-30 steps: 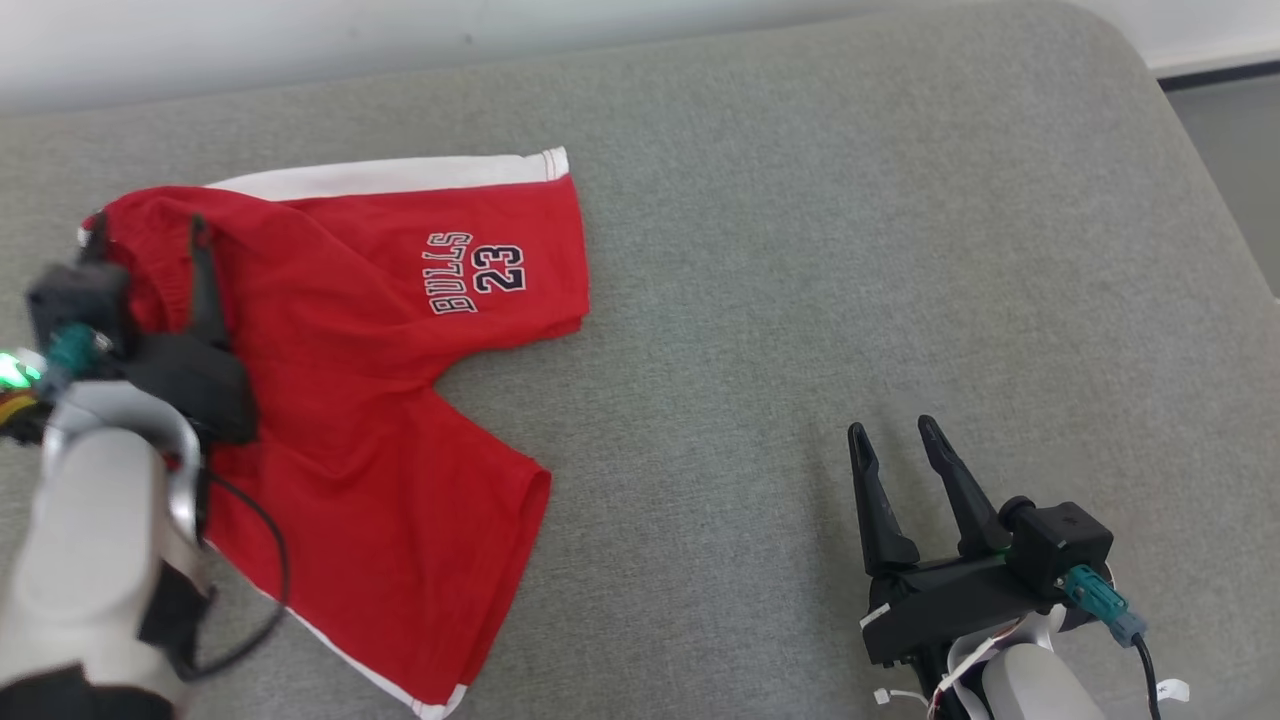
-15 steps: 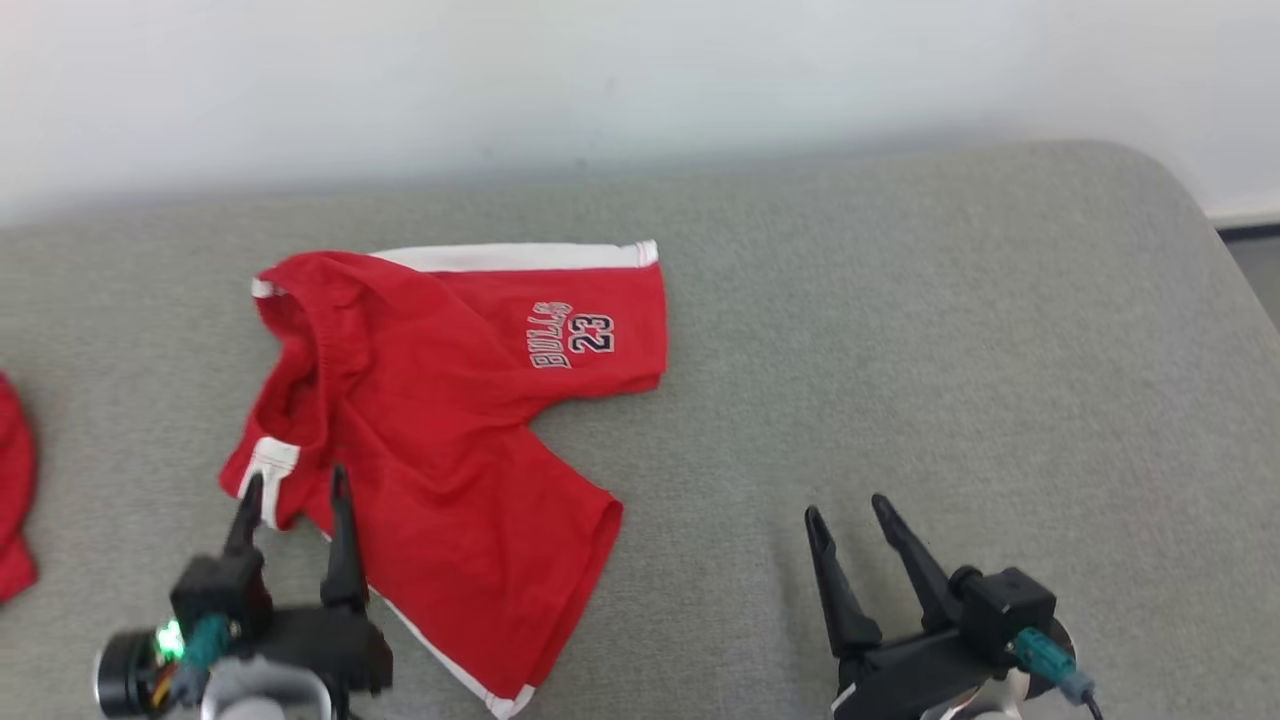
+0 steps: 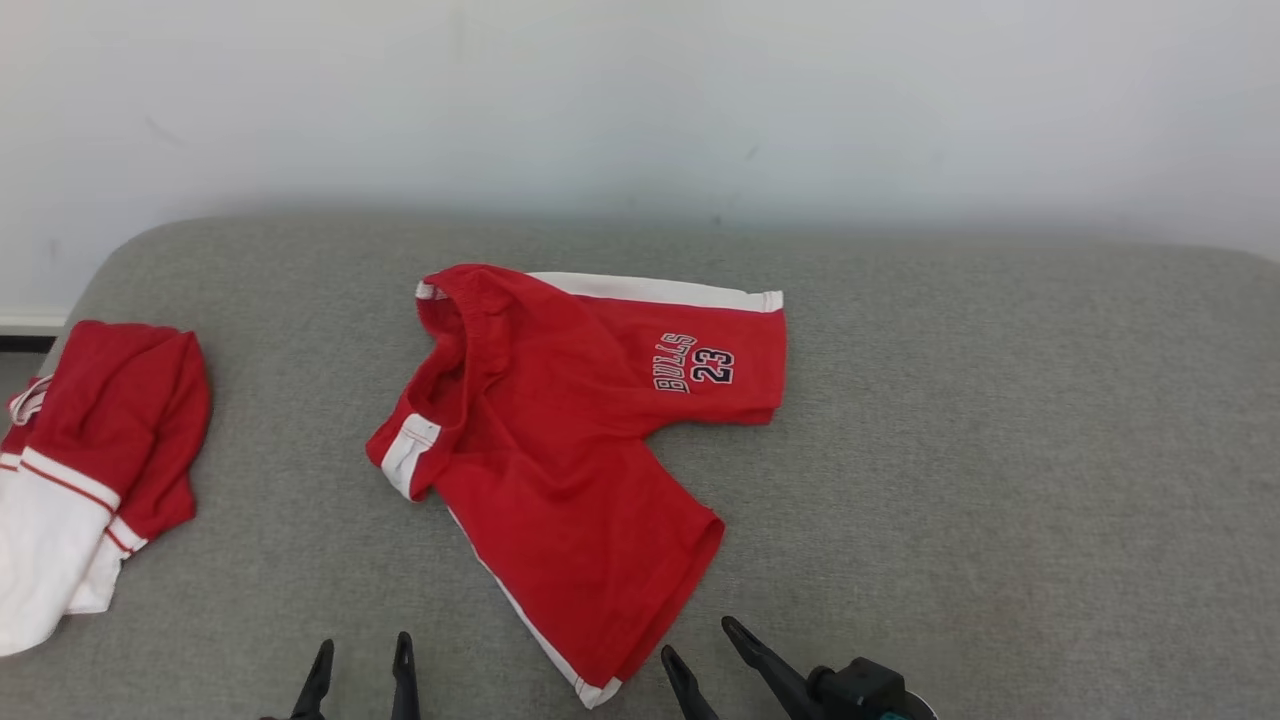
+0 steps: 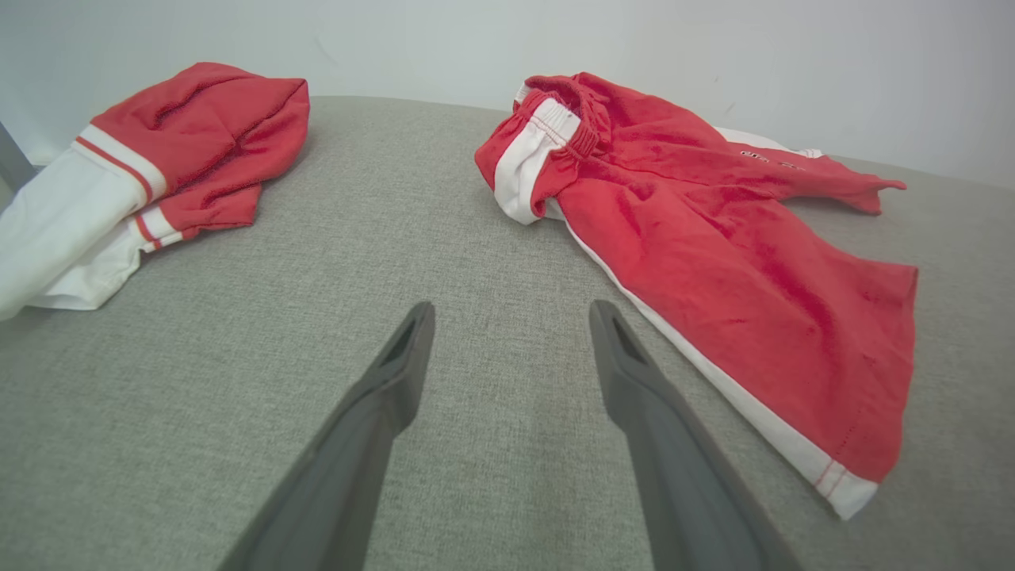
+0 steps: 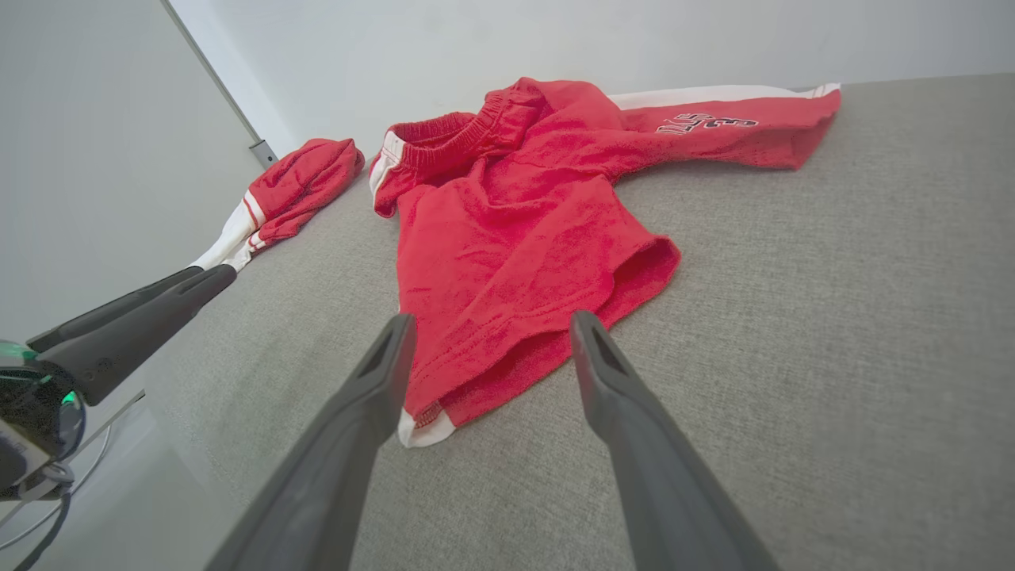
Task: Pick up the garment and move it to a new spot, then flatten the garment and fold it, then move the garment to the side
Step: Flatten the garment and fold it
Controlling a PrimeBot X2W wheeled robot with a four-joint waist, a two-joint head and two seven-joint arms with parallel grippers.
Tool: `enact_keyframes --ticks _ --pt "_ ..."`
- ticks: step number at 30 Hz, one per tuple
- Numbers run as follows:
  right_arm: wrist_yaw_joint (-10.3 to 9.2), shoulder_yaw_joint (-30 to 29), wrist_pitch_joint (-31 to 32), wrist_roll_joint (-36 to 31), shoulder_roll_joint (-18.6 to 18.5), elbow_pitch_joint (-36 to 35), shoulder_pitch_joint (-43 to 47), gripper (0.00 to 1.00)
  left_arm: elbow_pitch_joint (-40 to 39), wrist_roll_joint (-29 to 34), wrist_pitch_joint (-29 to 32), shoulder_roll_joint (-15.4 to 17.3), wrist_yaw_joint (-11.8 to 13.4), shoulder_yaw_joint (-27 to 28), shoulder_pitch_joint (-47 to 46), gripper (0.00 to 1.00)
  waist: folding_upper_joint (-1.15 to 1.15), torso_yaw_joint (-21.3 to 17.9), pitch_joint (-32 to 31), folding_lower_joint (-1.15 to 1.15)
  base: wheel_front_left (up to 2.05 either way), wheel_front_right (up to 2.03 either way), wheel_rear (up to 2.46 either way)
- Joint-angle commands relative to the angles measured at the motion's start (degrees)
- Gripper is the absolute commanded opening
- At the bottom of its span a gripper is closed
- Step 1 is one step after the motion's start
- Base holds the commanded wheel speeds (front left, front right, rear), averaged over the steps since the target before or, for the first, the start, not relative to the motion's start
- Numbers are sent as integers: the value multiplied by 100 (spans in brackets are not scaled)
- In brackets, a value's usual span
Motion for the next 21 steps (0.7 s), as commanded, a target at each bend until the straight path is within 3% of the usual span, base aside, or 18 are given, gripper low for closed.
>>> enact_keyframes --ticks 1,10,21 --pt "-15 110 -1 109 -51 36 -117 100 -28 -41 -19 -3 26 -65 51 100 1 318 -32 1 0 0 0" --pt "-15 885 0 717 -177 772 -493 100 -44 -200 -19 -1 115 -474 32 100 1 894 139 1 0 0 0" --pt "-14 993 0 983 -247 1244 -708 100 -114 -254 -19 -4 180 -704 -174 100 1 1118 378 1 0 0 0"
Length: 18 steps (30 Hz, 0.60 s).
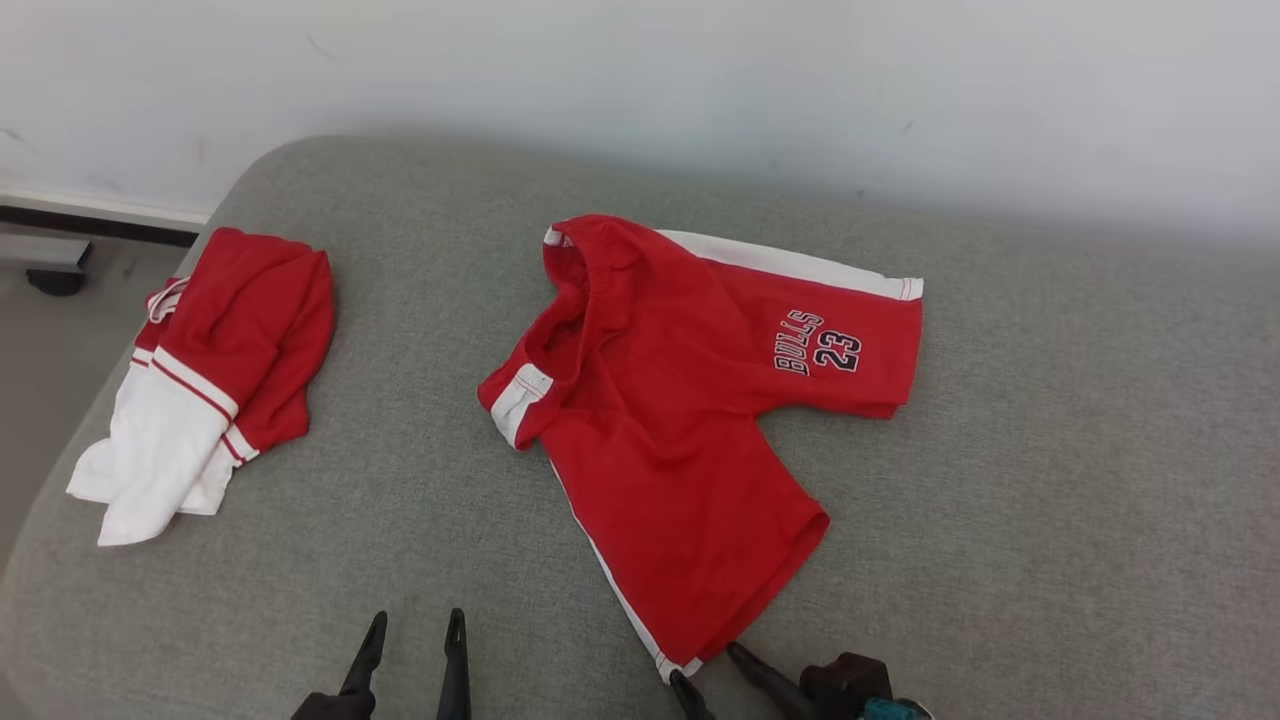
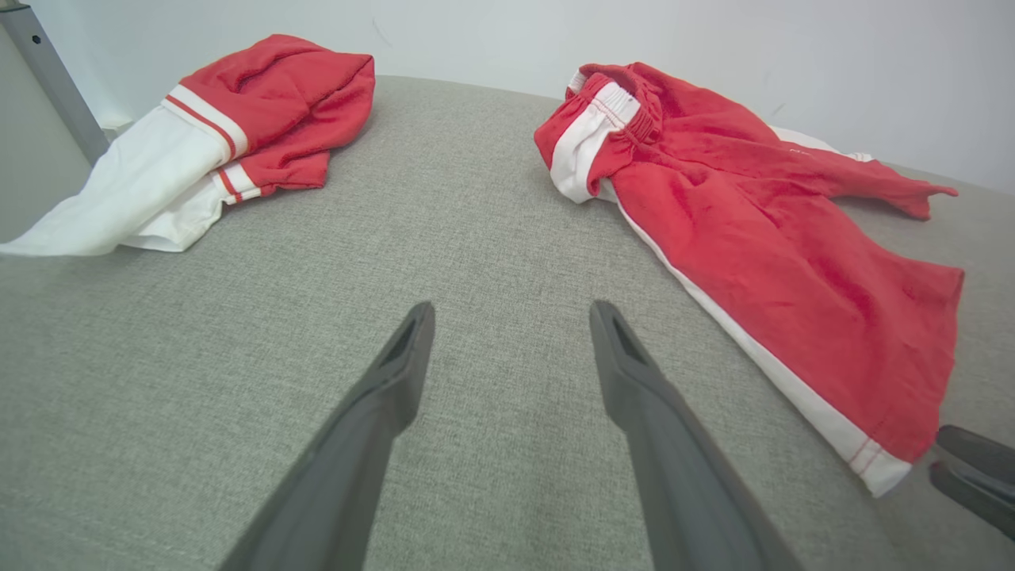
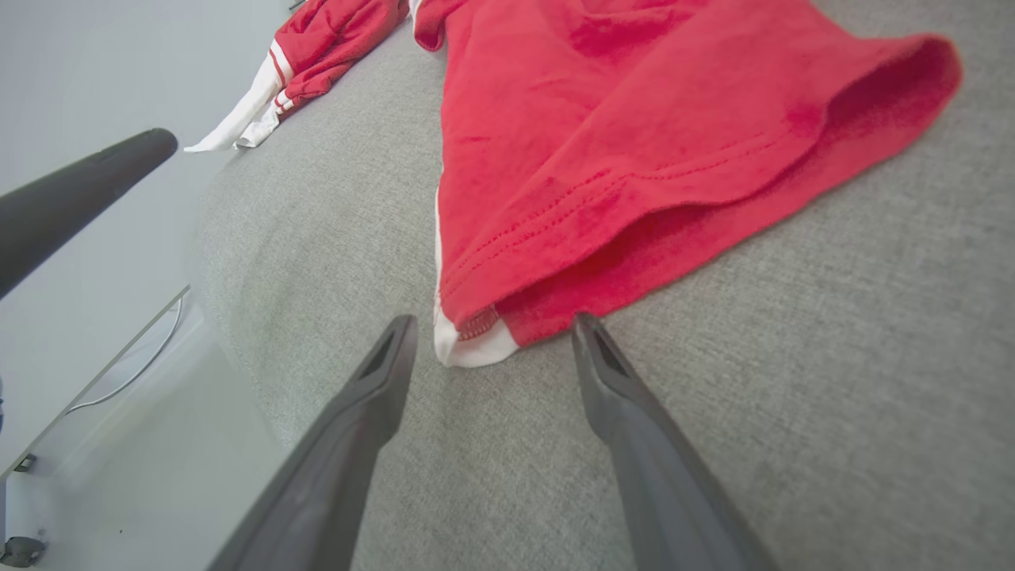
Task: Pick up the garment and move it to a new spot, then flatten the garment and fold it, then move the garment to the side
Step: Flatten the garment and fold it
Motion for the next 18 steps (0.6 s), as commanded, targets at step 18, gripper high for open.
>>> enact_keyframes --ticks 18 --pt "-15 -168 0 -28 48 -138 -128 70 119 108 -19 -2 -48 -43 -34 100 0 312 130 0 0 0 0"
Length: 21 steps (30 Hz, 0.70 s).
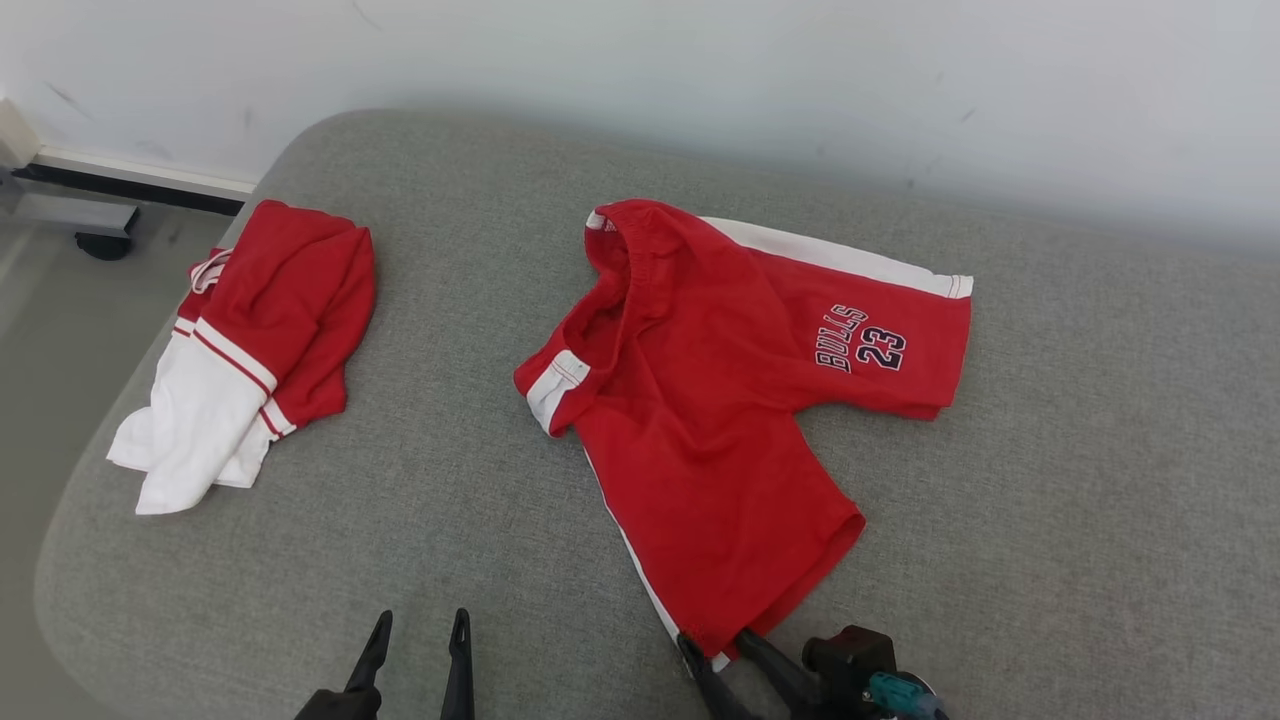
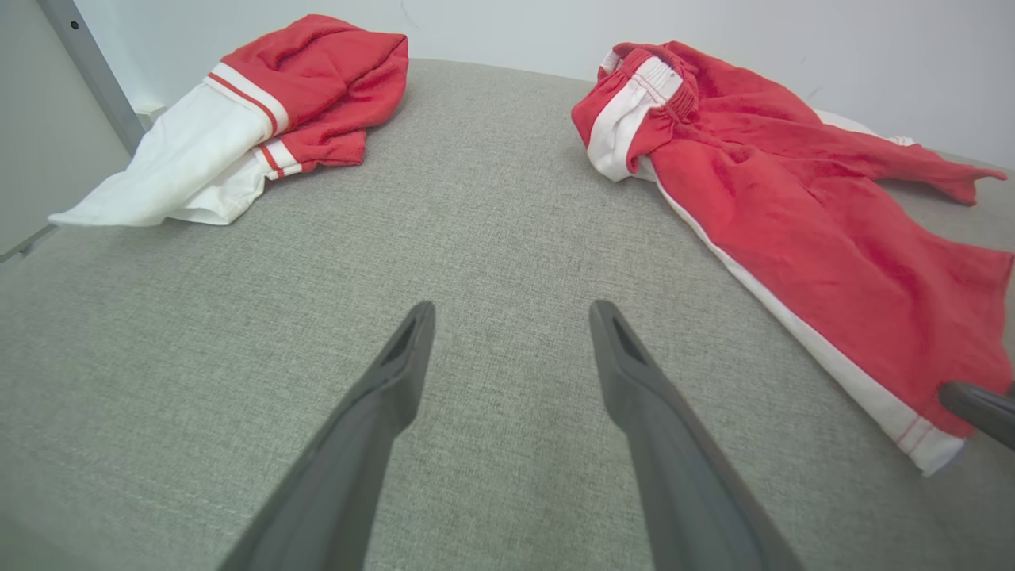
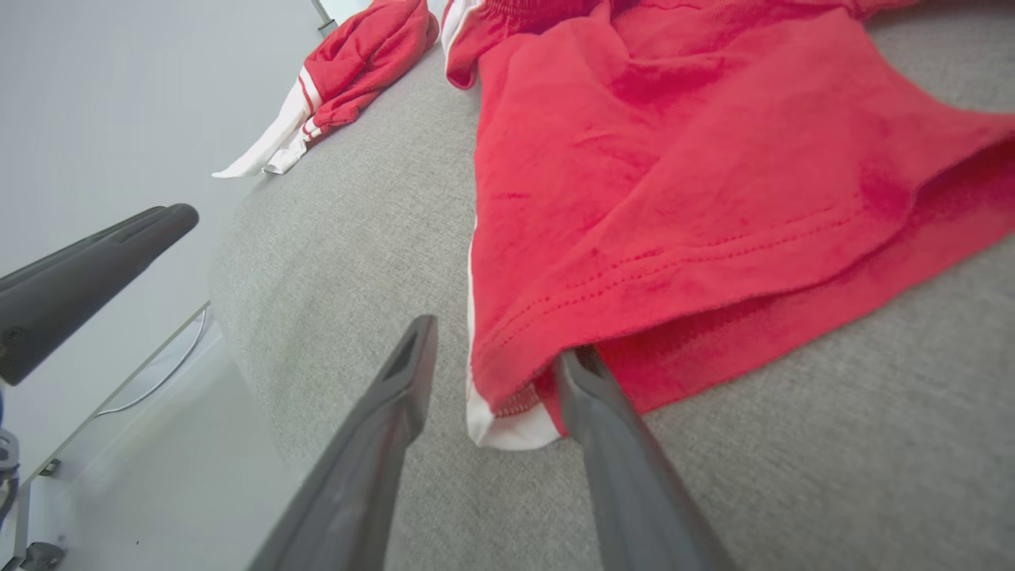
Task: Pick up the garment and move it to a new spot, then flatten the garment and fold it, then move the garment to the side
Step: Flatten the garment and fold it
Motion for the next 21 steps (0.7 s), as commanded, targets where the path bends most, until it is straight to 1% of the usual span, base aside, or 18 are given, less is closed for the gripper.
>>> enact_keyframes --ticks 1,2,3,4,8,12,18,21 --pt "-15 -16 0 -1 21 8 7 47 3 52 -19 -1 -23 3 41 100 0 3 -4 0 0 0 0" --pt "-15 -23 0 6 22 8 -2 42 6 56 -19 -2 -26 7 36 100 0 3 -6 0 0 0 0" --pt "-15 -35 0 12 23 6 -10 7 12 62 -19 -2 -29 11 33 100 0 -2 -11 0 0 0 0" --pt "-15 -51 0 7 22 -2 -17 0 20 69 -19 -2 -33 21 34 100 0 -8 -20 0 0 0 0" --pt "-15 -146 -1 -175 -24 -217 -31 0 54 64 -19 -2 -59 75 82 100 0 -73 -94 0 0 0 0" --pt "-15 -405 0 -256 -132 -575 196 0 92 115 -19 -1 -106 163 184 100 0 -226 -248 0 0 0 0" --pt "-15 -828 0 -329 -316 -1256 624 0 140 121 -19 -1 -178 323 458 100 0 -681 -650 0 0 0 0" --pt "-15 -1105 -1 -327 -444 -1682 833 0 116 49 -19 -2 -175 326 515 100 0 -882 -739 0 0 0 0"
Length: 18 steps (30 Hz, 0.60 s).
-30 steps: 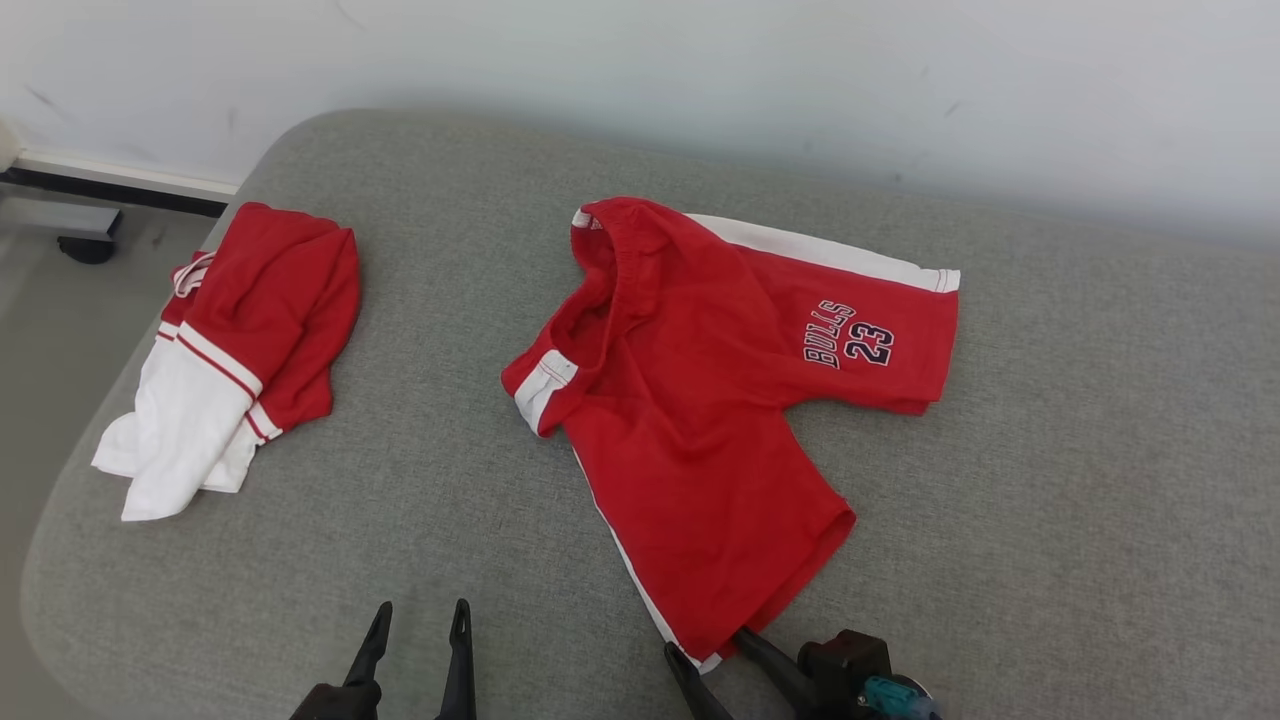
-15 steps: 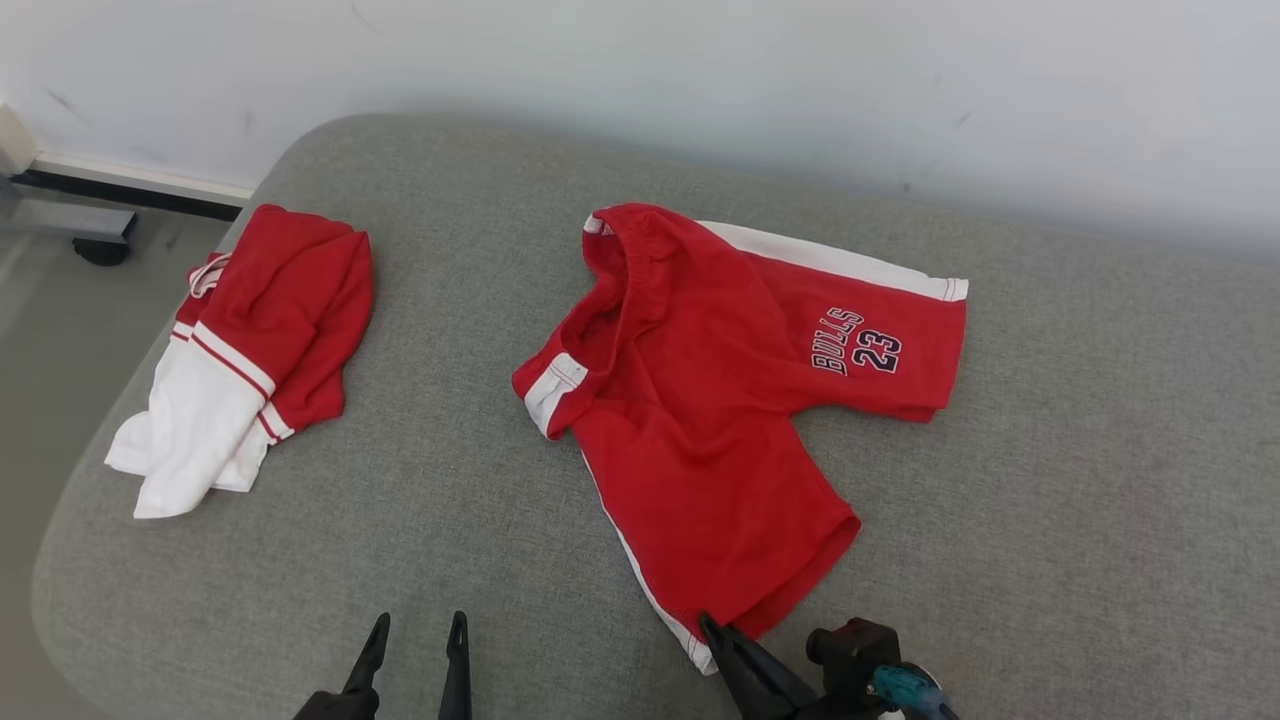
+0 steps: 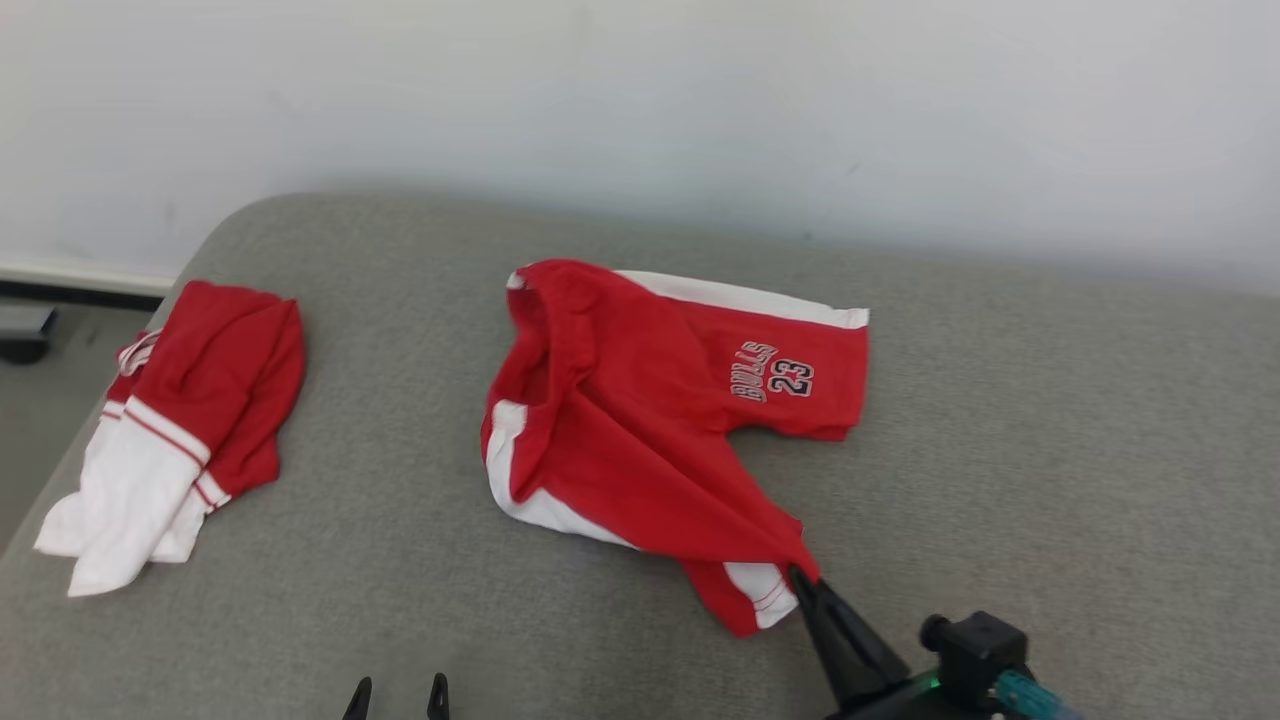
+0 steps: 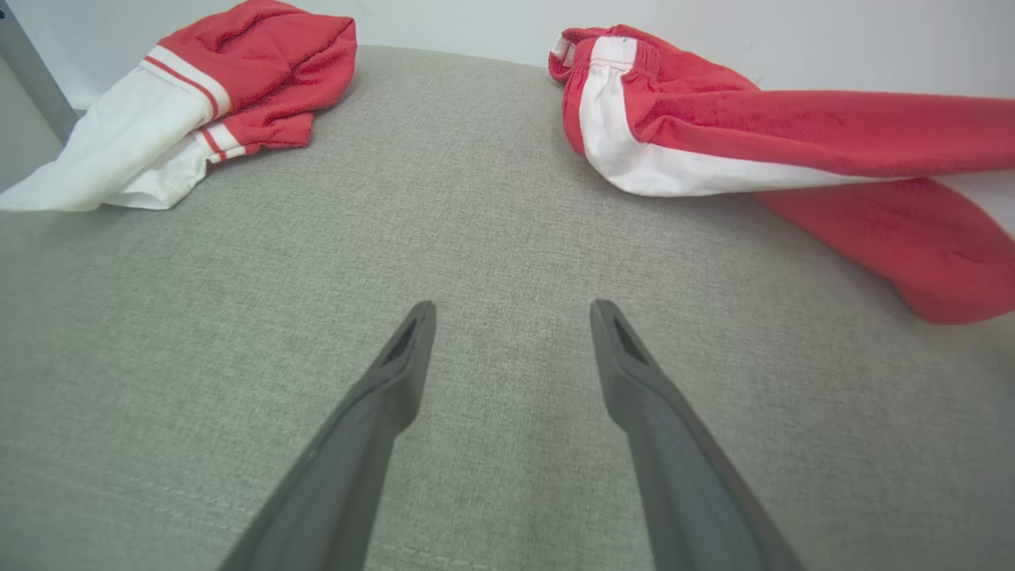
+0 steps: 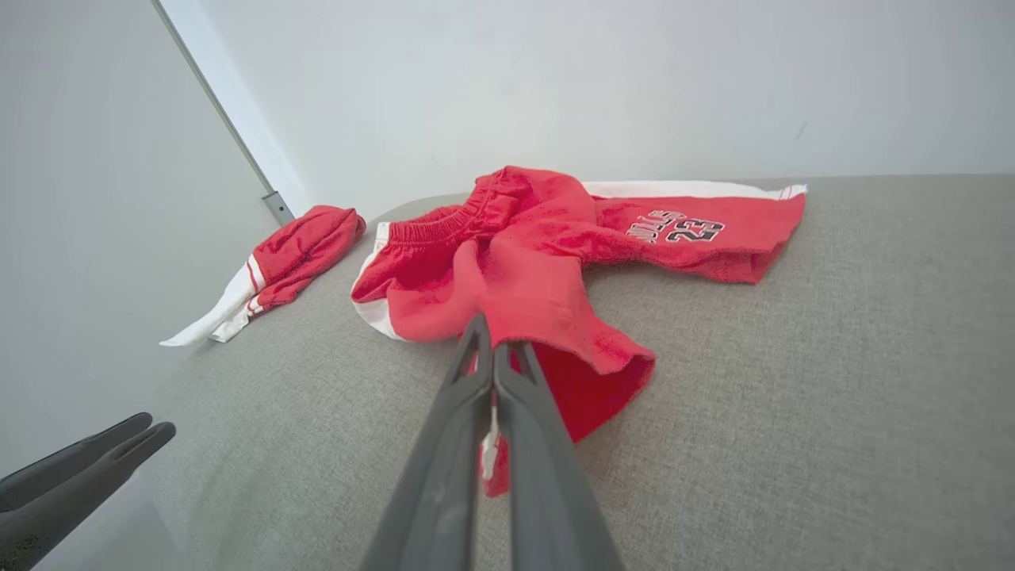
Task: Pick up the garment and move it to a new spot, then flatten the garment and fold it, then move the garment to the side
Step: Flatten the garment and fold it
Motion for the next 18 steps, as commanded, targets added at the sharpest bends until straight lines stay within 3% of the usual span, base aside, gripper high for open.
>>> enact_keyframes --ticks 1,9,18 --pt "-15 -113 0 -27 -119 -226 140 0 -27 -73 -19 -3 17 -24 52 100 0 -393 -266 0 0 0 0" --pt "-15 -417 -1 72 -677 -1030 447 0 -41 -146 -19 -1 49 -150 109 100 0 -666 -305 0 0 0 0" --pt "-15 -738 0 281 -1049 -1065 426 0 -31 -167 -19 -2 50 -236 61 100 0 -560 -153 0 0 0 0"
